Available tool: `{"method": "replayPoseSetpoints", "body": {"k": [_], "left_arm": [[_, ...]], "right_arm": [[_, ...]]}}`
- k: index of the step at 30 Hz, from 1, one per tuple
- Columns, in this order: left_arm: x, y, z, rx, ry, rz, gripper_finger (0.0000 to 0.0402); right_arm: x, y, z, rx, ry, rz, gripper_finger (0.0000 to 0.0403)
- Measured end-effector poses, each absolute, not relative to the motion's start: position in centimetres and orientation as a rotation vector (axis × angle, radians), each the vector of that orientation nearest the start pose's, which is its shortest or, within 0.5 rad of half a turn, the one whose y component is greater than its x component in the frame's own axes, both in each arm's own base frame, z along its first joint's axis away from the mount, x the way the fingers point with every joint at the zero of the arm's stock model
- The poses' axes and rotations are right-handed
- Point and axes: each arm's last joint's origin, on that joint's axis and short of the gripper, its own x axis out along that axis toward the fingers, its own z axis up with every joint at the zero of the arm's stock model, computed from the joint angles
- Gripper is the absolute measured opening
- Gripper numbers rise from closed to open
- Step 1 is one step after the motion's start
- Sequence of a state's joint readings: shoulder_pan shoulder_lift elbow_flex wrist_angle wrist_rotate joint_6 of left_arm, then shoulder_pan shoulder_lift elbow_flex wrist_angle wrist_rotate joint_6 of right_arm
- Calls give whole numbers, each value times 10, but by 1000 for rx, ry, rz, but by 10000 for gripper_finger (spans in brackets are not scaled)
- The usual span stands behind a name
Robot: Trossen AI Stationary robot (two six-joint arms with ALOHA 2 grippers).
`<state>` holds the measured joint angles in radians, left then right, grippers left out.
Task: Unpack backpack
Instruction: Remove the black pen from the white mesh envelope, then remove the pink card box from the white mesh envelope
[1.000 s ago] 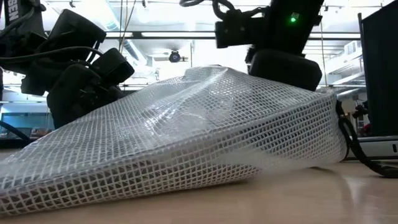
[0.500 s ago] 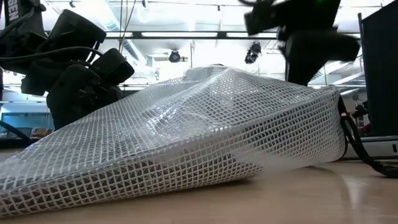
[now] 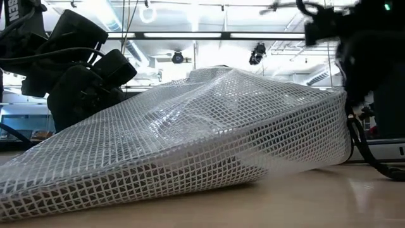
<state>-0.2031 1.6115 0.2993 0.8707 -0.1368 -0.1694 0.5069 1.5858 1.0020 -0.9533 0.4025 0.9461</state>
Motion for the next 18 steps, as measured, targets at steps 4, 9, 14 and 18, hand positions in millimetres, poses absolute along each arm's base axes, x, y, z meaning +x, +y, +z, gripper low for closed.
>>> {"method": "replayPoseSetpoints", "body": {"k": [4, 9, 14, 18], "left_arm": [[234, -44, 105, -106, 440, -25, 62], [234, -44, 105, -107, 440, -25, 62], [234, -44, 105, -107, 440, -25, 62], [234, -44, 105, -107, 440, -25, 62]], "right_arm": [[230, 112, 165, 185, 1268, -494, 5], [226, 108, 158, 175, 1288, -499, 49], [229, 109, 163, 151, 1277, -469, 117], [235, 112, 171, 142, 1259, -437, 170]]}}
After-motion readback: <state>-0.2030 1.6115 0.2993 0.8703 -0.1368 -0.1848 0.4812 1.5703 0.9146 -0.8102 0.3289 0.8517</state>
